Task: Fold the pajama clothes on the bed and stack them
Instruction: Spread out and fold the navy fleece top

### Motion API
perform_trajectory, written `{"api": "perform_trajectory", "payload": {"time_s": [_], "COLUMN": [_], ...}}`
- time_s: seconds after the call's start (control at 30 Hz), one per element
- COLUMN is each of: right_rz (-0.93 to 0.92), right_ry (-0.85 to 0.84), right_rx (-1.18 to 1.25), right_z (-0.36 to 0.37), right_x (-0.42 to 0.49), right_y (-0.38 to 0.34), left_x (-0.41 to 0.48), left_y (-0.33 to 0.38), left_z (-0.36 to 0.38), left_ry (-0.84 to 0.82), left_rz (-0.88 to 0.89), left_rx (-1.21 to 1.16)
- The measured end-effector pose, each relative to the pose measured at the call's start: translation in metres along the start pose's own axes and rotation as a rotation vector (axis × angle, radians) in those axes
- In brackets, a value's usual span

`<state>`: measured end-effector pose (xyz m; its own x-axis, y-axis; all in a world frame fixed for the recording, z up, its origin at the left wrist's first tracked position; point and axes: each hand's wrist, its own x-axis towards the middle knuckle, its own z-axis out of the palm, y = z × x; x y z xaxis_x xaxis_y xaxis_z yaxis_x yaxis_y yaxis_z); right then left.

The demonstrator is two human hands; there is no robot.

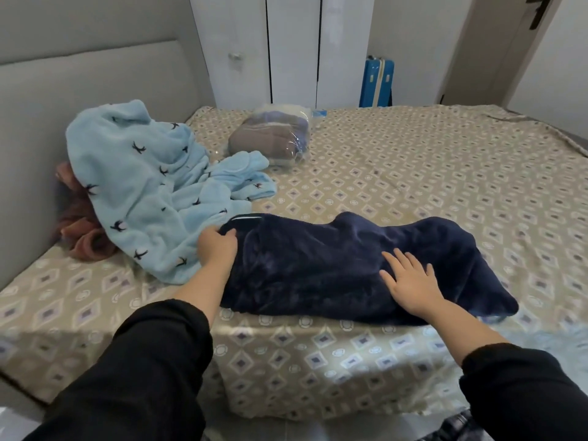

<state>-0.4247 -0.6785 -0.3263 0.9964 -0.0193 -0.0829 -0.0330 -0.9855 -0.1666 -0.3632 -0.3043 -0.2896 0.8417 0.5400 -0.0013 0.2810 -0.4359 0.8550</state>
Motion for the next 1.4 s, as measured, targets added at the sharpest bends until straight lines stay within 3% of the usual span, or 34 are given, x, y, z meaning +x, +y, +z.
{"api": "perform_trajectory", "payload": {"time_s": [0.17,0.3,0.4,0.5,0.6,0.67,0.73,0.83,0.93,1.03,1.13,1.27,1.4], "right_rz": [0.027,0.031,0.025,-0.024,-0.067,0.083,0.351,0.714,0.697,0.618,0.713,0.787,0.857], "right_ry": [-0.004,-0.001,0.021,0.083,0.221,0.445,0.583,0.341,0.170,0.338,0.539,0.340,0.469], "right_rx": [-0.023,-0.028,-0.029,0.006,0.239,0.372,0.393,0.612,0.915,0.885,0.818,0.818,1.097], "right_z": [0.005,0.006,0.003,-0.004,-0.028,-0.044,-0.060,-0.071,-0.076,-0.086,-0.078,-0.050,-0.061], "right_x": [0.000,0.000,-0.002,-0.007,-0.002,0.012,0.028,0.050,0.066,0.069,0.055,0.057,0.051], "right_y": [-0.004,-0.006,-0.008,-0.006,0.007,0.025,0.049,0.078,0.090,0.110,0.135,0.130,0.141], "left_x": [-0.005,-0.026,-0.069,-0.109,-0.111,-0.107,-0.106,-0.106,-0.103,-0.102,-0.101,-0.098,-0.095], "left_y": [-0.008,0.029,0.051,0.036,0.020,0.017,0.016,0.011,0.008,0.004,0.003,0.003,0.004], "left_z": [0.002,0.024,0.063,0.099,0.107,0.107,0.108,0.108,0.108,0.109,0.110,0.113,0.117], "left_ry": [-0.105,0.034,-0.211,-0.432,-0.398,-0.388,-0.382,-0.378,-0.380,-0.372,-0.361,-0.379,-0.374], "left_rz": [0.074,0.495,0.824,0.911,0.940,0.933,0.927,0.926,0.917,0.891,0.827,0.786,0.769], "left_rx": [0.345,0.466,0.573,0.844,0.907,0.863,0.816,0.739,0.671,0.580,0.499,0.541,0.550]}}
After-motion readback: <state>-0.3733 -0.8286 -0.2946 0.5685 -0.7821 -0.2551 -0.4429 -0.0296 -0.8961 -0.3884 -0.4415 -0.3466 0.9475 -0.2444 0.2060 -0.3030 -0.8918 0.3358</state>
